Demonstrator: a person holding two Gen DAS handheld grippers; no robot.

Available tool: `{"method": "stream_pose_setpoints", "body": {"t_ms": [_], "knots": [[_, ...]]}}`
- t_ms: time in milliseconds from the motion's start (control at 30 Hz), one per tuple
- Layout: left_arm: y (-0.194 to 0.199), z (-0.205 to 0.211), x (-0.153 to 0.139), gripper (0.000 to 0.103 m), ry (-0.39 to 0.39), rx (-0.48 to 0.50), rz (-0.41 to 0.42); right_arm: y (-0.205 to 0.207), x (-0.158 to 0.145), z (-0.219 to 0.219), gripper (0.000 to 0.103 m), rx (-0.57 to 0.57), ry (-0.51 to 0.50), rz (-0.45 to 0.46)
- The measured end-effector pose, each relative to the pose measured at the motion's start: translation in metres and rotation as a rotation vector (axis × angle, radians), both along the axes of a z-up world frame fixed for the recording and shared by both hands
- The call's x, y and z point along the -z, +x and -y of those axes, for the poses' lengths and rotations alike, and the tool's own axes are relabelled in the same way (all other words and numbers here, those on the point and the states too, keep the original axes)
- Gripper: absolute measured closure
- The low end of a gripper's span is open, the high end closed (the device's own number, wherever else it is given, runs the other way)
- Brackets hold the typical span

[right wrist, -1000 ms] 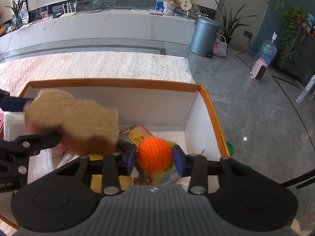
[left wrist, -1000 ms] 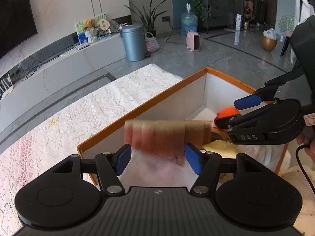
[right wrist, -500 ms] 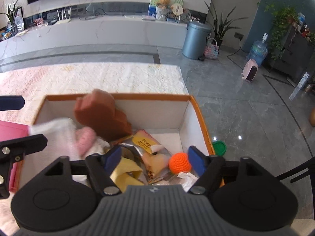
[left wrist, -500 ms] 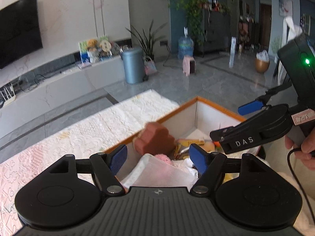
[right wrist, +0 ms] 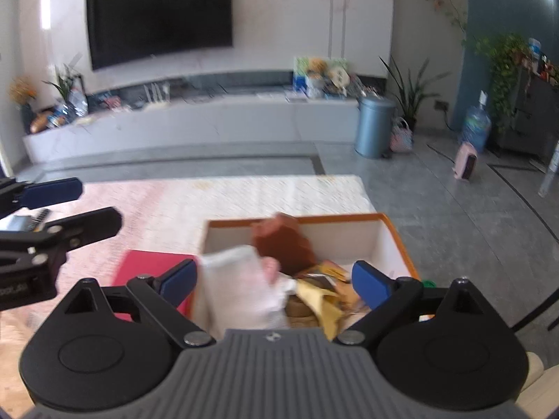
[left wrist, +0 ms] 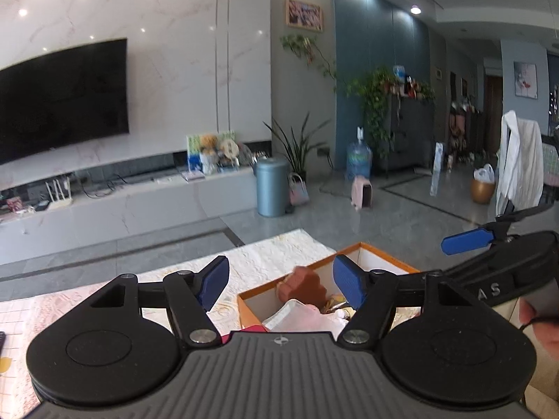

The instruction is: Organize soft objects

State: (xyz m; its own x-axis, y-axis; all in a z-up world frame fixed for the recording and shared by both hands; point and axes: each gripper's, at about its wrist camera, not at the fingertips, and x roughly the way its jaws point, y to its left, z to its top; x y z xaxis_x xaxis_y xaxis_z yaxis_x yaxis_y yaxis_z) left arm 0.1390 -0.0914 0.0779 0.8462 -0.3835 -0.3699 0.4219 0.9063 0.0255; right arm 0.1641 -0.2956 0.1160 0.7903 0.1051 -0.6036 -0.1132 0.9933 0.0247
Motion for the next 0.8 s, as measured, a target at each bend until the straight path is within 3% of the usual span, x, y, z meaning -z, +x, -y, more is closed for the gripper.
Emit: {"method": "stream_pose_setpoints", "body": {"t_ms": [133, 200, 467, 600, 800], "knots": [[-0.025, -0.014, -0.009, 0.021, -0.073, -0.052, 0.05, -0.035, -0.013, -0.016, 0.003, -0.01, -0.003, 0.079], [-0.036, -0.021, -0.011, 0.015, -0.092, -0.075, 0.092, -0.049, -0.018, -0.021, 0.003, -0.001, 0.006, 0.117], [-0.067, -0.034, -0.01, 0.008, -0.051, -0.196, 0.181, -0.101, -0.016, -0.042, 0.003, 0.062, 0.002, 0.245], [-0.074, -0.041, 0.0, 0.002, -0.055, -0.257, 0.162, -0.116, -0.003, -0.051, 0.003, 0.083, -0.006, 0.262], [-0.073, -0.046, 0.035, 0.002, -0.013, -0.33, 0.058, -0.126, 0.027, -0.063, 0.003, 0.141, -0.054, 0.258]]}}
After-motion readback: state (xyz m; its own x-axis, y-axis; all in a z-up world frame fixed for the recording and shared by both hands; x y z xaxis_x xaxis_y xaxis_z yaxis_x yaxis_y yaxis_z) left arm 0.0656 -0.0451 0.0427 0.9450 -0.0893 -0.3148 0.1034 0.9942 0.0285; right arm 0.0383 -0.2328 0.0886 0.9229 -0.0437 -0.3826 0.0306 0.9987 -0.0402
